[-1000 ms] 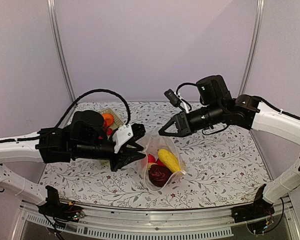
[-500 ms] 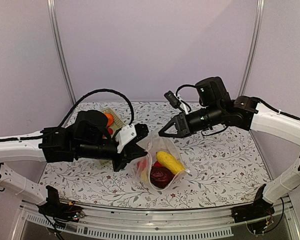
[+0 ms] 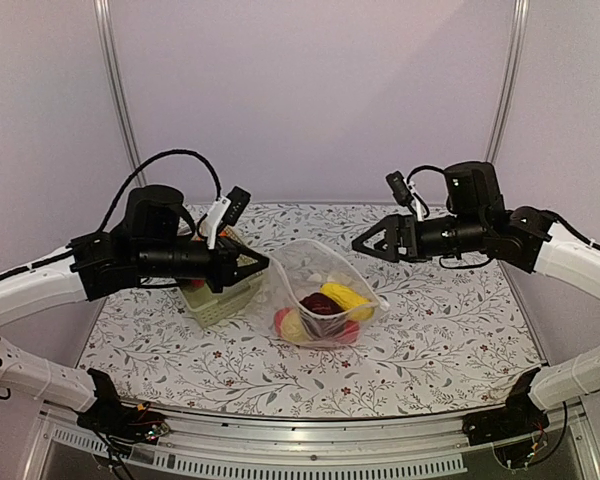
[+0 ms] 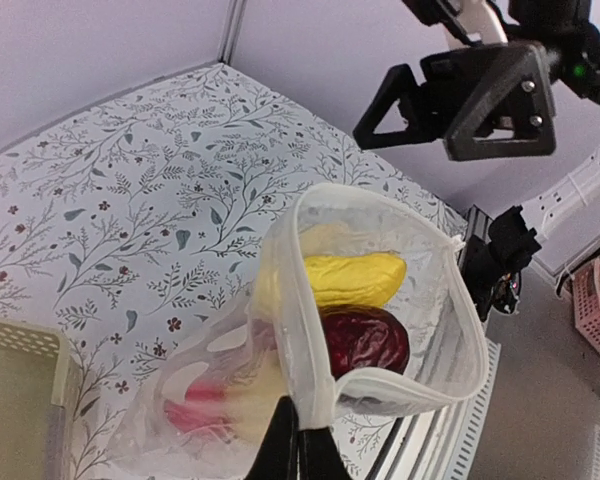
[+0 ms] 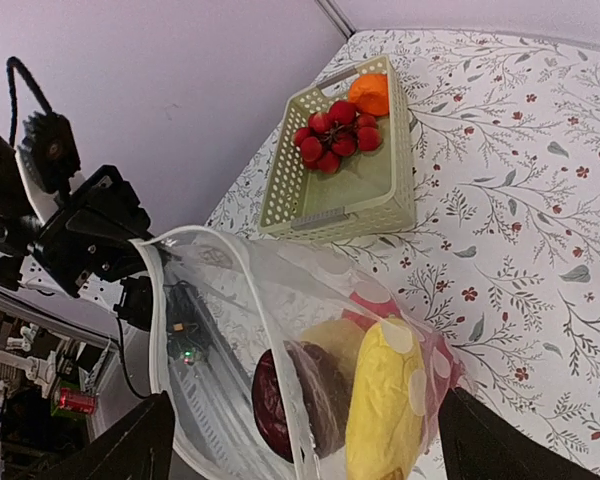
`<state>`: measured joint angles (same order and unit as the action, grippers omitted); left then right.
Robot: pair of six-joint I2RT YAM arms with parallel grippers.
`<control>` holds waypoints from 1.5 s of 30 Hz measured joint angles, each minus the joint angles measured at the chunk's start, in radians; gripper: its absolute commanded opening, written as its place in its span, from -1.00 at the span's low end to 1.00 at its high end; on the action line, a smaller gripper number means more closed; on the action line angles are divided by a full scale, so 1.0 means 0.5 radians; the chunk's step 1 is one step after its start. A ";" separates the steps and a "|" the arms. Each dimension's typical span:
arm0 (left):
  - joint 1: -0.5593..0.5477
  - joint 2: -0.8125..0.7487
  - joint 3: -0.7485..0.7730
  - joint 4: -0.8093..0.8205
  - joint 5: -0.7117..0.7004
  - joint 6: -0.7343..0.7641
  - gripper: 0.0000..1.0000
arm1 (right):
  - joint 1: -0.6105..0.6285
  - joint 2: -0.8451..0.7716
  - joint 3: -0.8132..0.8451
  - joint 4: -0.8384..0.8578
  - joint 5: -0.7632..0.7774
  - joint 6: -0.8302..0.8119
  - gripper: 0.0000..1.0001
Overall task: Place the food in the zip-top bag and seal the zipper
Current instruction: Pass from the right arm to the left, then adjust the zipper food storage bag at the center of the board.
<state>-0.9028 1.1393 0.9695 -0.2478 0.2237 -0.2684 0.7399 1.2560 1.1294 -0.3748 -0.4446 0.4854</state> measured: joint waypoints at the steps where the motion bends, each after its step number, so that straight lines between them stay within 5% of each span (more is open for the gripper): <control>1: 0.054 0.000 -0.003 0.006 0.042 -0.060 -1.00 | -0.004 -0.047 -0.024 0.009 0.022 0.007 0.93; 14: 0.471 0.066 -0.093 0.060 0.195 -0.535 -1.00 | -0.016 -0.527 -0.632 0.397 0.257 0.071 0.84; 21: 0.619 0.079 -0.136 0.089 0.204 -0.658 -1.00 | 0.304 -0.652 -0.722 0.449 0.472 0.004 0.66; 28: 0.656 0.080 -0.138 0.097 0.212 -0.697 -1.00 | 0.609 -0.436 -0.697 0.469 0.793 -0.139 0.39; 45: 0.690 0.080 -0.139 0.098 0.220 -0.723 -1.00 | 0.700 0.031 -0.604 0.855 1.039 -0.342 -0.31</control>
<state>-0.5575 1.1793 0.9001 -0.1989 0.3336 -0.6296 1.0897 1.2716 0.8272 0.0528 0.0750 0.3145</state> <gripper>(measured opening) 0.004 0.435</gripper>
